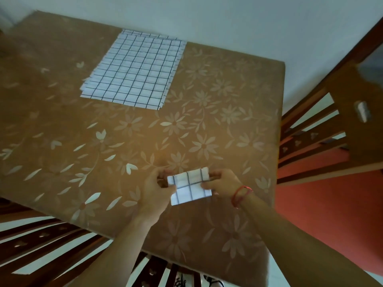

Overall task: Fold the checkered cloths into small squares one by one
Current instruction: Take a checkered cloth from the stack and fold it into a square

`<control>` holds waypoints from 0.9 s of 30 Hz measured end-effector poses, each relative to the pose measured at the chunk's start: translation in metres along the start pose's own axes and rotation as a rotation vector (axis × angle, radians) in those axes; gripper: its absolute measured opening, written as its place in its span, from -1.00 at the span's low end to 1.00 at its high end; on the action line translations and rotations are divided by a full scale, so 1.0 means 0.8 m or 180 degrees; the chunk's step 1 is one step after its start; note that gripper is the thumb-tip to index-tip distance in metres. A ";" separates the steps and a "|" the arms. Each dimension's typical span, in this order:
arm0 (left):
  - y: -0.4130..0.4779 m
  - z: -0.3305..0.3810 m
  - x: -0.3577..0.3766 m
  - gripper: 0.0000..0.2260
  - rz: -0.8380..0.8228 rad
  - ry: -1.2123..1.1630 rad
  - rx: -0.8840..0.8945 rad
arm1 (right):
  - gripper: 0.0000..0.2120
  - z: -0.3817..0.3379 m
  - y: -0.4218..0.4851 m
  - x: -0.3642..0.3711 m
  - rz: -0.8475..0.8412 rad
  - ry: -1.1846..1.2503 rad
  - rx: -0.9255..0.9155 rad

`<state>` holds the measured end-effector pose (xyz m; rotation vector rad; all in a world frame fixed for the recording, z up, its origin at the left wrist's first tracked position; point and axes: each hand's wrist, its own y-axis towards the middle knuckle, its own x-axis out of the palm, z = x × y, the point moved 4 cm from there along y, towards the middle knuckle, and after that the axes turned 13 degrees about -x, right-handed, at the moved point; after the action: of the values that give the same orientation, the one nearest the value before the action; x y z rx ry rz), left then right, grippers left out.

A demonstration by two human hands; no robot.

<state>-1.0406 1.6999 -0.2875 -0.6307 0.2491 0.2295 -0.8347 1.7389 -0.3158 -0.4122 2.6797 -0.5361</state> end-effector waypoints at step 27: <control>0.003 0.114 0.125 -0.87 -0.0927 -0.0035 -0.0115 | -0.95 0.002 -0.094 -0.160 0.1813 0.0622 -0.0020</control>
<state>-0.9320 1.7706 -0.2472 -0.6929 0.1401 -0.0429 -0.7047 1.7165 -0.2473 0.4188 2.7991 -0.4053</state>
